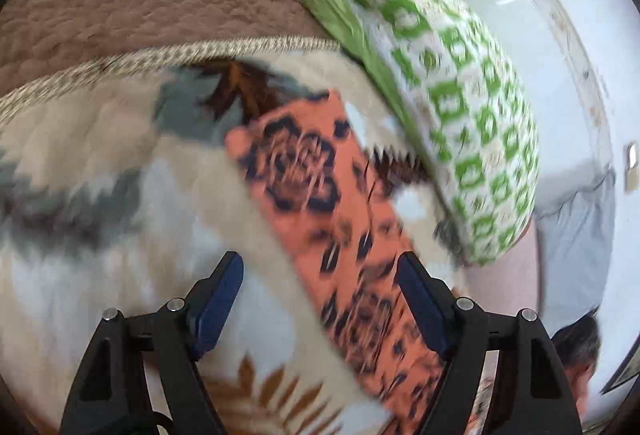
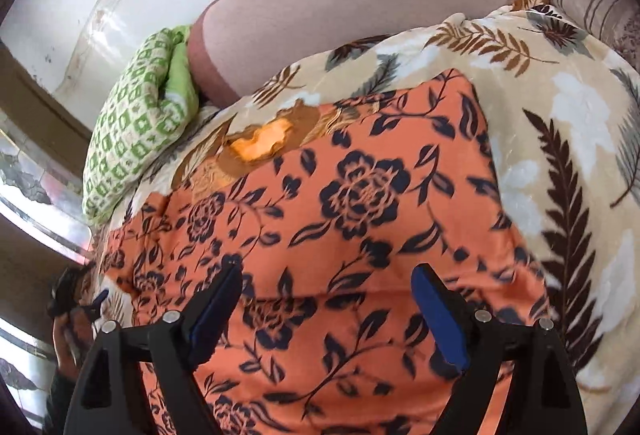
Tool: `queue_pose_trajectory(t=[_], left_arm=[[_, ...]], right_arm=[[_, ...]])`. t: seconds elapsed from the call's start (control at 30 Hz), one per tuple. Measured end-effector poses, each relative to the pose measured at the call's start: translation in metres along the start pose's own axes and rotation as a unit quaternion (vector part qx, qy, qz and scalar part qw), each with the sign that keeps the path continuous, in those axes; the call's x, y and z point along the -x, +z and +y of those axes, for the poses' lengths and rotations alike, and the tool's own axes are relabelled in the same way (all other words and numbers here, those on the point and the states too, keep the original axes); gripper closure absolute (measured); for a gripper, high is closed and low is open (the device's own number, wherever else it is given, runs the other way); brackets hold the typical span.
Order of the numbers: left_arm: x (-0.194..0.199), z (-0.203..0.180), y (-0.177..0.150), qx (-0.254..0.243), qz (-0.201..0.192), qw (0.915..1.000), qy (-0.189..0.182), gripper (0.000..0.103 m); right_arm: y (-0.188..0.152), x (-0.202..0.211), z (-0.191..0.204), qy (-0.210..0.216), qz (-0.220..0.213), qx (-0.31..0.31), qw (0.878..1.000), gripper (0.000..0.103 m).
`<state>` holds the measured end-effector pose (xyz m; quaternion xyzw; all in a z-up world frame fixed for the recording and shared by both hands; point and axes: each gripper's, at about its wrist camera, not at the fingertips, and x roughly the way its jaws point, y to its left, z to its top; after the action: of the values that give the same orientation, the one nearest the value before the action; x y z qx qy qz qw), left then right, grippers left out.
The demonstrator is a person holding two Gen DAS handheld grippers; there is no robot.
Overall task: Fold small clothes
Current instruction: 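Grasp the other shirt side with the left gripper and fold it over the middle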
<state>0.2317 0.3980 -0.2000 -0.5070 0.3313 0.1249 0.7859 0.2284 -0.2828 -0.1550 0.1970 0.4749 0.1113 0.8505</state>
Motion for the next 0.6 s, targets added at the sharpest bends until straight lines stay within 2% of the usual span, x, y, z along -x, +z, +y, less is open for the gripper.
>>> queue_pose_trajectory(t=[0.13, 0.2, 0.27, 0.3, 0.33, 0.4, 0.47, 0.53, 0.6], left_arm=[[-0.012, 0.0, 0.018, 0.014, -0.009, 0.9999, 0.004, 0.024], [-0.017, 0.0, 0.025, 0.011, -0.011, 0.9998, 0.016, 0.038], [-0.024, 0.006, 0.037, 0.017, -0.002, 0.9983, 0.056, 0.1], [-0.024, 0.009, 0.038, 0.022, 0.008, 0.9977, 0.064, 0.097], [-0.024, 0.014, 0.041, 0.031, 0.008, 0.9981, 0.053, 0.098], [-0.013, 0.007, 0.043, 0.011, -0.011, 0.9976, 0.068, 0.098], [0.011, -0.019, 0.04, -0.044, -0.052, 0.9946, 0.078, 0.098], [0.042, -0.056, 0.036, -0.104, -0.096, 0.9878, 0.067, 0.098], [0.078, -0.102, 0.027, -0.168, -0.132, 0.9757, 0.046, 0.098]], right_arm=[[-0.012, -0.002, 0.008, -0.008, 0.007, 0.014, 1.0, 0.014], [-0.014, -0.004, 0.01, -0.007, 0.012, 0.014, 1.0, 0.014], [-0.015, -0.005, 0.011, -0.006, 0.011, 0.01, 1.0, 0.014], [-0.015, -0.005, 0.012, -0.005, 0.01, 0.01, 1.0, 0.014], [-0.015, -0.004, 0.013, -0.006, 0.006, 0.011, 1.0, 0.014], [-0.014, -0.001, 0.014, -0.007, -0.003, 0.012, 1.0, 0.014], [-0.013, 0.001, 0.014, -0.009, -0.003, 0.012, 1.0, 0.014], [-0.012, 0.004, 0.013, -0.01, -0.01, 0.012, 1.0, 0.014], [-0.013, 0.007, 0.007, -0.001, -0.017, 0.0, 1.0, 0.014]])
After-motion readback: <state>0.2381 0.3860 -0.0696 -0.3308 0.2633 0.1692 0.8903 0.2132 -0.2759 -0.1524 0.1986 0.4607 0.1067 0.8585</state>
